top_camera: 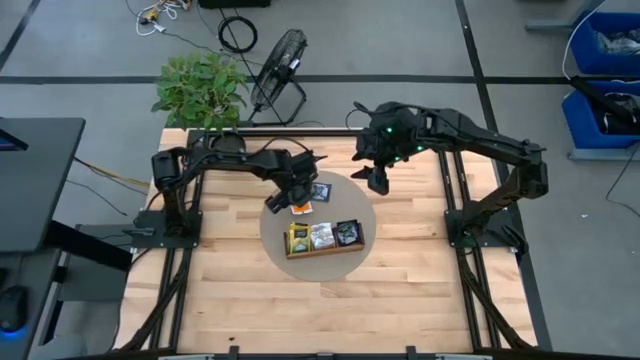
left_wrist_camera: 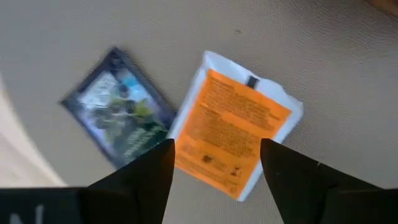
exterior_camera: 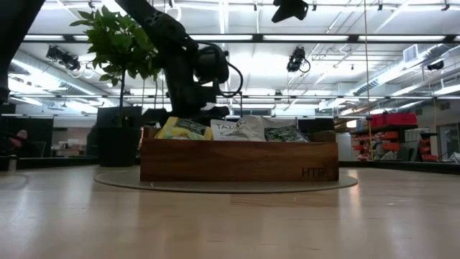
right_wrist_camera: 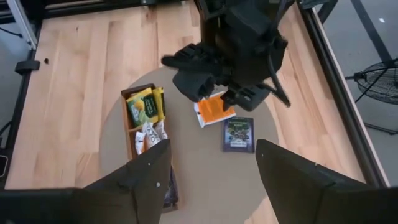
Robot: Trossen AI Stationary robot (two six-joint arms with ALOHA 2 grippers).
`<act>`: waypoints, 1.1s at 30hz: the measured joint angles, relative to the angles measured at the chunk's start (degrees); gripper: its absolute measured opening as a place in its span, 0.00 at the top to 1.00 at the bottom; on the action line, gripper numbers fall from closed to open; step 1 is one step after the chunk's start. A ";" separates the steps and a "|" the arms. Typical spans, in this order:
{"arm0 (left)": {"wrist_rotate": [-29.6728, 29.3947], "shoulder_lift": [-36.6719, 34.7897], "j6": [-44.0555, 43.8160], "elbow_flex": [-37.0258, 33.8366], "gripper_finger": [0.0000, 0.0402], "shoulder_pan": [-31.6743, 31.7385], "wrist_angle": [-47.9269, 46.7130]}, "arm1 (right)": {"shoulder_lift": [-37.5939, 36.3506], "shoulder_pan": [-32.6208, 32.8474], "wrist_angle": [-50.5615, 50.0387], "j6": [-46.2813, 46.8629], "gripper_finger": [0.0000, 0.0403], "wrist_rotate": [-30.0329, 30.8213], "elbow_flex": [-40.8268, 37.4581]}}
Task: Pick & Place Tea
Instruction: Put the orange tea bag into the middle section of the wooden organizer
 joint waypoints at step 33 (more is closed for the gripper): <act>5.86 4.38 0.05 -1.07 0.66 -0.33 0.32 | 0.04 0.00 1.27 -0.66 0.40 -0.20 -0.02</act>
